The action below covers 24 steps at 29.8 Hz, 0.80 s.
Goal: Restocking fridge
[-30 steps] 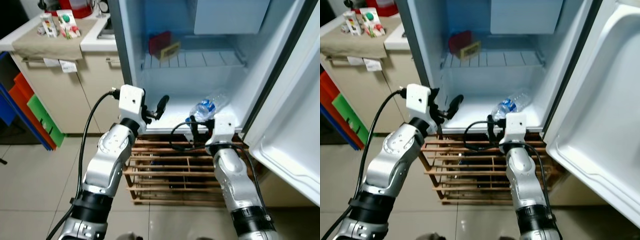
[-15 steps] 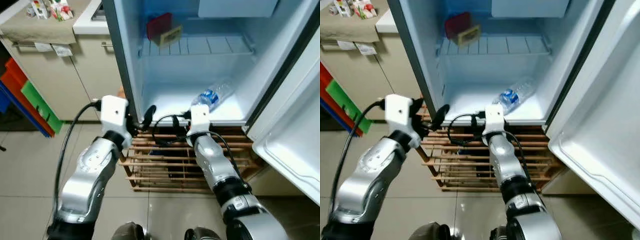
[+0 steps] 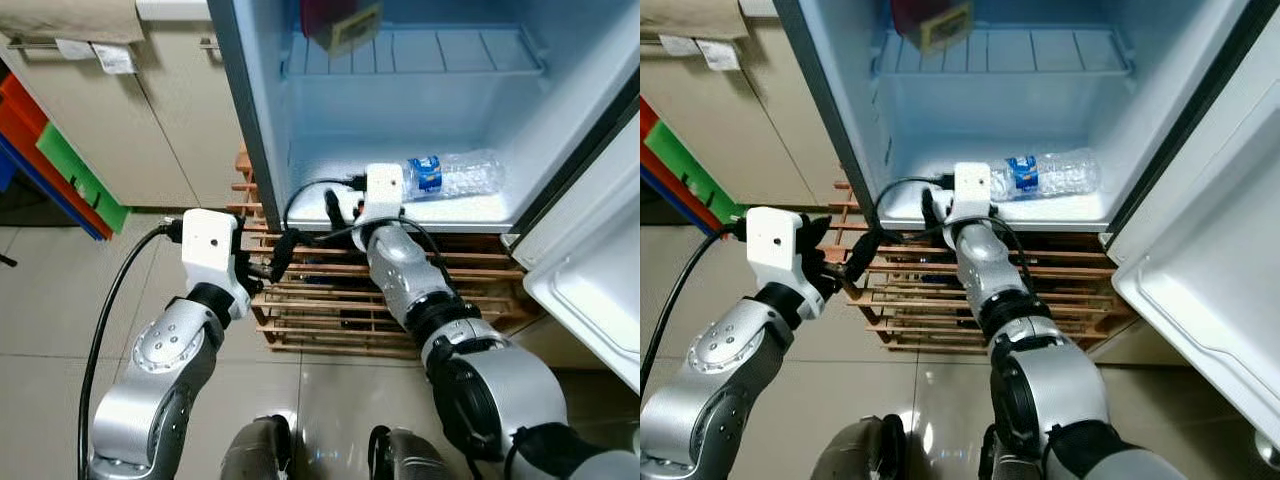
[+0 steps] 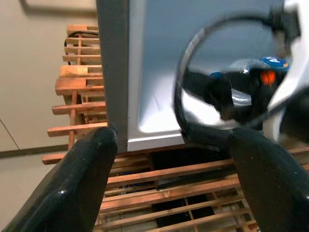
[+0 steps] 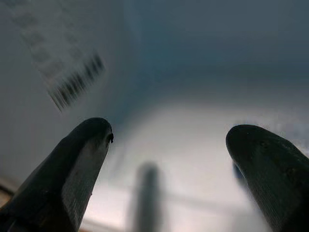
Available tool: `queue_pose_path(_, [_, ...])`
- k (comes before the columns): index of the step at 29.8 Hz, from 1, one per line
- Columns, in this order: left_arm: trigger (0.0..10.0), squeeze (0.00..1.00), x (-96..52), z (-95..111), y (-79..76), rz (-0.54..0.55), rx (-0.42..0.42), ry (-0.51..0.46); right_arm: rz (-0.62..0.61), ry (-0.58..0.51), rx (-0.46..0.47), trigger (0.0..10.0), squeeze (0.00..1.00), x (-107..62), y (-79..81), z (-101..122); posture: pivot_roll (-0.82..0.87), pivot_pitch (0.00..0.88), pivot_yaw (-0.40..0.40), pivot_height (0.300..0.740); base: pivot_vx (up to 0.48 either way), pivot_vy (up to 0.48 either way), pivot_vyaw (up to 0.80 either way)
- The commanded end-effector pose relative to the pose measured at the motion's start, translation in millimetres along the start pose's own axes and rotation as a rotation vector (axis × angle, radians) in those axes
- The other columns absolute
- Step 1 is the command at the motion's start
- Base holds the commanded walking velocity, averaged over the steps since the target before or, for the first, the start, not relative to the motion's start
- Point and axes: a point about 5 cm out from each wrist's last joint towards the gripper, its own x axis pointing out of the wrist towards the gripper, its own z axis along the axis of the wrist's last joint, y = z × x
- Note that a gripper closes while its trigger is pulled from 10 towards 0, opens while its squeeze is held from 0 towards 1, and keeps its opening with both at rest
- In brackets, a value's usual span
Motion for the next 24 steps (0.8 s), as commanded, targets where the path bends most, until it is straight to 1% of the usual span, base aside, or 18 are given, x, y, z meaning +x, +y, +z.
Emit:
queue_pose_path(1, [10.0, 0.00, -1.7, 3, -1.8, 0.002, 0.006, -0.003, 0.024, -0.017, -0.043, 10.0, 0.00, -0.1, 2.4, 1, 0.15, 0.272, 0.037, 0.740, 0.000, 0.000, 0.00])
queue_pose_path(5, [10.0, 0.00, 3.0, 3, -3.9, 0.000, 0.003, -0.004, 0.027, -0.090, -0.116, 10.0, 0.00, -0.8, -4.8, 9, 0.12, 0.265, 0.026, 0.740, 0.000, 0.000, 0.00])
queue_pose_path(7, [10.0, 0.00, 5.4, 4, -6.5, -0.006, 0.003, -0.016, 0.036, -0.154, -0.135, 10.0, 0.00, -2.6, -8.4, 15, 0.11, 0.256, 0.021, 0.740, 0.000, 0.000, 0.00])
queue_pose_path(10, [10.0, 0.00, 11.5, 4, -8.2, -0.006, -0.014, -0.036, 0.021, -0.225, -0.086, 10.0, 0.00, -9.6, -19.1, 18, 0.08, 0.227, 0.005, 0.740, 0.000, 0.000, 0.00])
queue_pose_path(13, [10.0, 0.00, 16.3, 3, -10.3, -0.009, -0.026, -0.046, 0.017, -0.279, -0.049, 10.0, 0.00, -28.7, -25.5, 14, 0.04, 0.191, -0.005, 0.740, 0.000, 0.000, 0.00])
queue_pose_path(14, [10.0, 0.00, 16.3, 3, -10.3, -0.009, -0.026, -0.046, 0.017, -0.279, -0.049, 10.0, 0.00, -28.7, -25.5, 14, 0.04, 0.191, -0.005, 0.740, 0.000, 0.000, 0.00])
queue_pose_path(15, [10.0, 0.00, 21.5, 1, -13.3, -0.023, -0.045, -0.057, -0.003, -0.303, -0.037, 10.0, 0.00, -51.6, -29.5, 9, 0.01, 0.158, -0.011, 0.740, 0.000, 0.000, 0.00])
queue_pose_path(16, [10.0, 0.00, 24.7, 0, -14.8, -0.029, -0.052, -0.060, -0.012, -0.311, -0.036, 10.0, 0.00, -63.6, -30.5, 6, -0.01, 0.137, -0.012, 0.740, 0.000, 0.000, 0.00])
queue_pose_path(17, [10.0, 0.00, 26.6, -1, -15.8, -0.033, -0.054, -0.061, -0.017, -0.315, -0.038, 10.0, 0.00, -70.9, -30.7, 5, -0.01, 0.137, -0.012, 0.740, 0.000, 0.000, 0.00])
queue_pose_path(18, [10.0, 0.00, 26.6, -1, -15.8, -0.033, -0.054, -0.061, -0.017, -0.315, -0.038, 10.0, 0.00, -70.9, -30.7, 5, -0.01, 0.137, -0.012, 0.740, 0.000, 0.000, 0.00])
queue_pose_path(20, [10.0, 0.00, 37.0, -4, -15.2, -0.036, -0.088, -0.063, -0.036, -0.316, -0.043, 10.0, 0.00, -88.6, -35.8, -3, -0.07, 0.067, -0.004, 0.740, 0.000, 0.000, 0.00])
queue_pose_path(21, [10.0, 0.00, 42.4, -5, -14.2, -0.036, -0.098, -0.062, -0.044, -0.309, -0.046, 10.0, 0.00, -92.0, -38.7, -6, -0.07, 0.056, -0.003, 0.740, 0.000, 0.000, 0.00])
queue_pose_path(23, [10.0, 0.00, 51.1, -6, -9.3, -0.030, -0.097, -0.063, -0.089, -0.268, -0.078, 10.0, 0.00, -103.6, -53.2, -22, -0.09, 0.004, 0.009, 0.740, 0.000, 0.000, 0.00])
queue_pose_path(24, [10.0, 0.00, 52.3, -7, -5.9, -0.022, -0.091, -0.066, -0.115, -0.246, -0.100, 10.0, 0.00, -111.3, -61.0, -28, -0.10, 0.000, 0.012, 0.740, 0.000, 0.000, 0.00])
